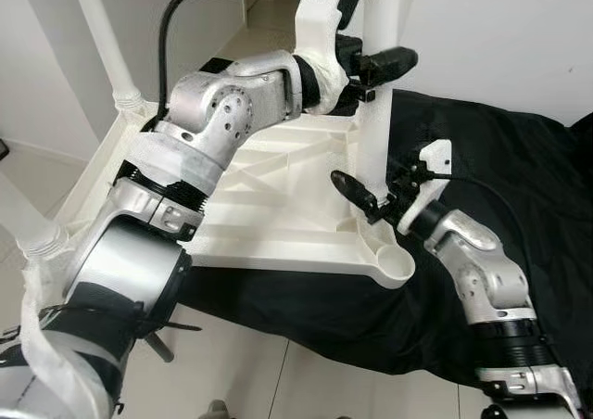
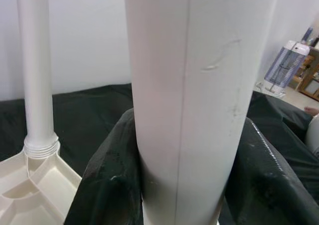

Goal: Building children table

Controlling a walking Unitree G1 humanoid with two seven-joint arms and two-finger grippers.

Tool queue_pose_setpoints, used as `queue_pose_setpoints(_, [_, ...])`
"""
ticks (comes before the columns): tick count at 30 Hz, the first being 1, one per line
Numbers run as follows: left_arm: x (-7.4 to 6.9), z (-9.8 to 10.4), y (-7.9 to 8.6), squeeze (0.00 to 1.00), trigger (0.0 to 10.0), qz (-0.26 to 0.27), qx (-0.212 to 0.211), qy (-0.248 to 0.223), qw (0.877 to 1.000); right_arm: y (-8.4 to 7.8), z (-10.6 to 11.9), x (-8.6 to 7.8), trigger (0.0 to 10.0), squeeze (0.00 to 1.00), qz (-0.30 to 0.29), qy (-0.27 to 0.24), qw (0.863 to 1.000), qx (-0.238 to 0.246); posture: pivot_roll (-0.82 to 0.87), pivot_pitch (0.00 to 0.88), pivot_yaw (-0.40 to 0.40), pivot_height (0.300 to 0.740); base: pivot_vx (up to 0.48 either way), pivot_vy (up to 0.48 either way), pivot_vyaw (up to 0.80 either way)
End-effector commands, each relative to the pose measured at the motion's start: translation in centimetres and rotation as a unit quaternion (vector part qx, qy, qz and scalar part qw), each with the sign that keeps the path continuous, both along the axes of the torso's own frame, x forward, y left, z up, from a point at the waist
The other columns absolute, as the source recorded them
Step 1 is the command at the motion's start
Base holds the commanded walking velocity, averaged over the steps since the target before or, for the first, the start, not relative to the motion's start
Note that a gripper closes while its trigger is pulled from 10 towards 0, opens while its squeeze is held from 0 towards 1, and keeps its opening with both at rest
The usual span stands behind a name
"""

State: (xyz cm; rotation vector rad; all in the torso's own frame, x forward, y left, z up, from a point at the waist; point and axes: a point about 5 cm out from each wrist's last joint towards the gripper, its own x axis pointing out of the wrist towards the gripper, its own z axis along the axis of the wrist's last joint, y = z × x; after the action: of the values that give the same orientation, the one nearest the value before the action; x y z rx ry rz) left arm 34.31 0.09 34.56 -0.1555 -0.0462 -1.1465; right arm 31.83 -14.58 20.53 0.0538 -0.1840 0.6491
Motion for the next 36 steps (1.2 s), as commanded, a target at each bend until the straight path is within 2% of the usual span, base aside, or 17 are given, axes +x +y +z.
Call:
queue_pose_setpoints(1, [-0.2, 0.8, -0.9, 0.00, 10.0, 0.017, 0.003, -0.031, 0.999, 0.3, 0.5, 0.4, 10.0, 0.00, -0.037, -0.015, 0.999, 0.002, -0.02, 0.019, -0.006, 0.740, 0.000, 0.000, 0.00])
queue_pose_setpoints(7, [0.2, 0.7, -1.6, 0.00, 10.0, 0.059, 0.017, -0.054, 0.997, 1.0, 0.7, 0.9, 10.0, 0.00, -0.098, -0.026, 0.995, 0.001, -0.03, 0.020, -0.004, 0.740, 0.000, 0.000, 0.00])
queue_pose_setpoints(9, [0.4, 0.6, -1.9, 0.00, 10.0, 0.088, 0.023, -0.070, 0.993, 1.5, 0.7, 1.3, 10.0, 0.00, -0.133, -0.028, 0.991, -0.005, -0.03, 0.022, -0.001, 0.740, 0.000, 0.000, 0.00])
queue_pose_setpoints(11, [0.4, 0.5, -2.0, 0.00, 10.0, 0.097, 0.025, -0.075, 0.992, 1.7, 0.7, 1.3, 10.0, 0.00, -0.142, -0.027, 0.990, -0.004, -0.03, 0.024, -0.002, 0.740, 0.000, 0.000, 0.00])
queue_pose_setpoints(13, [0.4, 0.1, -2.4, 0.00, 10.0, 0.108, 0.028, -0.081, 0.990, 2.1, 0.5, 1.7, 10.0, 0.00, -0.185, -0.022, 0.983, -0.005, -0.04, 0.027, -0.006, 0.740, 0.000, 0.000, 0.00])
queue_pose_setpoints(20, [0.2, -0.6, -3.3, 0.00, 10.0, 0.134, 0.025, -0.078, 0.988, 3.1, -0.2, 1.9, 10.0, 0.00, -0.251, -0.011, 0.968, 0.006, -0.03, 0.042, -0.014, 0.740, 0.000, 0.000, 0.00])
queue_pose_setpoints(29, [-0.6, -0.7, -4.6, 0.00, 10.0, 0.131, 0.024, -0.087, 0.987, 3.4, -0.1, 2.0, 10.0, 0.00, -0.285, -0.024, 0.958, 0.016, -0.02, 0.064, -0.017, 0.740, 0.000, 0.000, 0.00])
queue_pose_setpoints(36, [-0.8, -0.5, -4.9, 0.00, 10.0, 0.130, 0.021, -0.092, 0.987, 3.2, 0.6, 2.3, 10.0, 0.00, -0.300, -0.037, 0.953, 0.014, -0.02, 0.077, -0.015, 0.740, 0.000, 0.000, 0.00])
